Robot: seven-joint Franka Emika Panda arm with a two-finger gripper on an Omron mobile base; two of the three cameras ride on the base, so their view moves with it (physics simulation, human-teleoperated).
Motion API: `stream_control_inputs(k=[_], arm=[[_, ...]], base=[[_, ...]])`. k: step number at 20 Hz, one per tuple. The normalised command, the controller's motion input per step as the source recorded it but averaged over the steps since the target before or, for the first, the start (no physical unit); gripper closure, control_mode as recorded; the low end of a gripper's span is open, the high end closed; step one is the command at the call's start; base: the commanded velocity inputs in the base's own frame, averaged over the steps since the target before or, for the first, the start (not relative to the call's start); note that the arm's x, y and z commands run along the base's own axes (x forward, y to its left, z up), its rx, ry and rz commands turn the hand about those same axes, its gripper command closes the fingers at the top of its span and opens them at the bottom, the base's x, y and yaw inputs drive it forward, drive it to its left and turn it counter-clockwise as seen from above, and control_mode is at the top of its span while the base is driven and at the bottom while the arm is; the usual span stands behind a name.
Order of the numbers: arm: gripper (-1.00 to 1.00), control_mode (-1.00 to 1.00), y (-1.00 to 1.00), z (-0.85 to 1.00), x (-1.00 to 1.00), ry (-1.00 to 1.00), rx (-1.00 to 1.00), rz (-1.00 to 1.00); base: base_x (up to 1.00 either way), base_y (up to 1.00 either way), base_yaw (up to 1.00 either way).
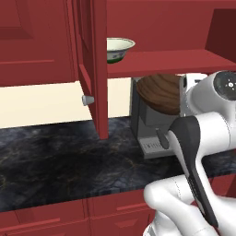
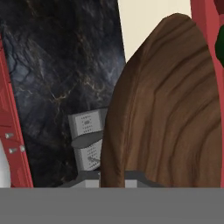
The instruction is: Pick up the bowls from the cabinet and place each bowl in front of a stool on the dining counter.
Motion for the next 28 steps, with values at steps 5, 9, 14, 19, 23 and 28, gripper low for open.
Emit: stream_control_inputs(k=[5,9,14,19,23,28], arm=[[1.0,-1.0,0.01,-0.06,0.0,0.0,0.0,0.0],[1.0,-1.0,0.0,-0.06,0.0,0.0,0.0,0.0],[1.0,-1.0,0.0,-0.28,0.0,0.0,0.0,0.0],[1.0,-1.0,0.0,-0.13,0.0,0.0,0.0,0.0],[1.0,1.0,0.0,0.0,0.0,0.0,0.0,0.0],[1.0,1.0,0.0,0.0,0.0,0.0,0.0,0.0]], base=[[0.0,0.0,0.0],[0.0,0.0,0.0],[0.0,0.0,0.0],[0.0,0.0,0.0],[-0.24,0.0,0.0],[-0.62,0.01,0.02]])
